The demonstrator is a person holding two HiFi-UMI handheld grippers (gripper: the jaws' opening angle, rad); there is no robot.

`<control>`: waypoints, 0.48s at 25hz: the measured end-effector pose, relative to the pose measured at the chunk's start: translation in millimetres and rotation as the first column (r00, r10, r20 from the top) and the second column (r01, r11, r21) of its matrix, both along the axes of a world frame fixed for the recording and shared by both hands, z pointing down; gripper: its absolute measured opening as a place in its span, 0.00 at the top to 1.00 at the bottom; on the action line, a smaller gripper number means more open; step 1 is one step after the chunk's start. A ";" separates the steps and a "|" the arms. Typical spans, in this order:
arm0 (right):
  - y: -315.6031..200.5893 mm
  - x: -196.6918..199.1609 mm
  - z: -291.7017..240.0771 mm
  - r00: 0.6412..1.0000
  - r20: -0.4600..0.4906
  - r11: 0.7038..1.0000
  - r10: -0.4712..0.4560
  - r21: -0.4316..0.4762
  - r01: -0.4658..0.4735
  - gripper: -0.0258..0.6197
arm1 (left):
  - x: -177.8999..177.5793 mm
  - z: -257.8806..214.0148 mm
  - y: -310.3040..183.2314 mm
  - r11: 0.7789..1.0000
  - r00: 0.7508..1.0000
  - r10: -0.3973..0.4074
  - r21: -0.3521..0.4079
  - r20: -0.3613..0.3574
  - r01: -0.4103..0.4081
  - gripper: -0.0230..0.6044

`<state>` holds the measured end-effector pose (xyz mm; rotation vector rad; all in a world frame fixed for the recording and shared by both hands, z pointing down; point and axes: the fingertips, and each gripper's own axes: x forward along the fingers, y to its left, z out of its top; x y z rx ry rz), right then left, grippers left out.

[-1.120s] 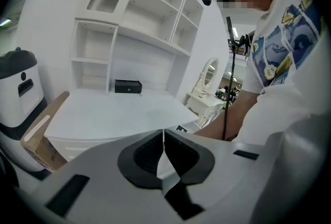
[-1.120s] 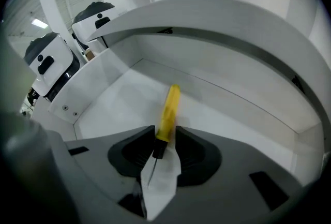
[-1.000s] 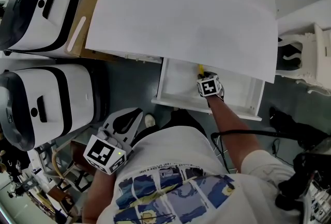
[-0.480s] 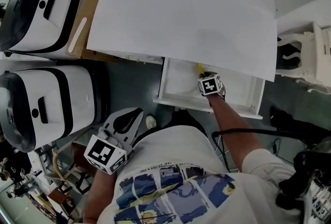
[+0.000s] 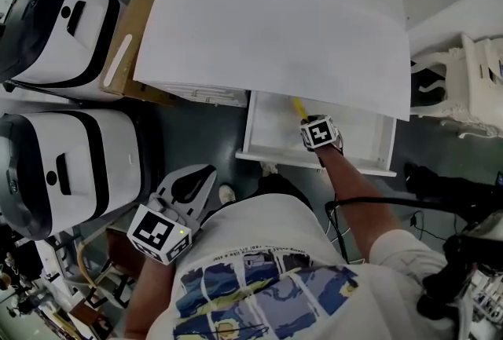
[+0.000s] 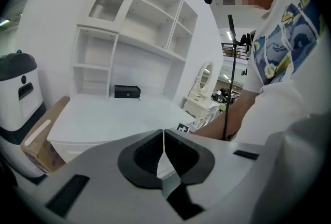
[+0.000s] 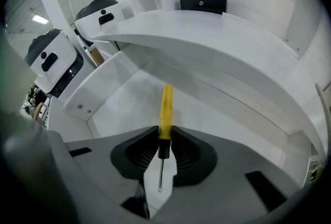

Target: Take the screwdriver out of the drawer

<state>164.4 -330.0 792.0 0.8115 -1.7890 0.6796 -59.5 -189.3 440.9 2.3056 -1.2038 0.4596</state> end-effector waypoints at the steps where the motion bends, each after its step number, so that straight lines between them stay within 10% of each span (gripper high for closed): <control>1: 2.6 -0.7 -2.2 1.000 0.000 1.000 -0.002 -0.001 0.002 0.81 | -1.9 -0.7 2.0 1.000 1.000 0.003 0.006 -0.002 -0.003 0.94; 12: 26.1 -9.3 -45.4 1.000 -0.013 0.999 -0.027 0.043 0.028 0.81 | -26.5 -10.4 30.4 0.997 0.999 0.034 0.068 -0.023 -0.033 0.94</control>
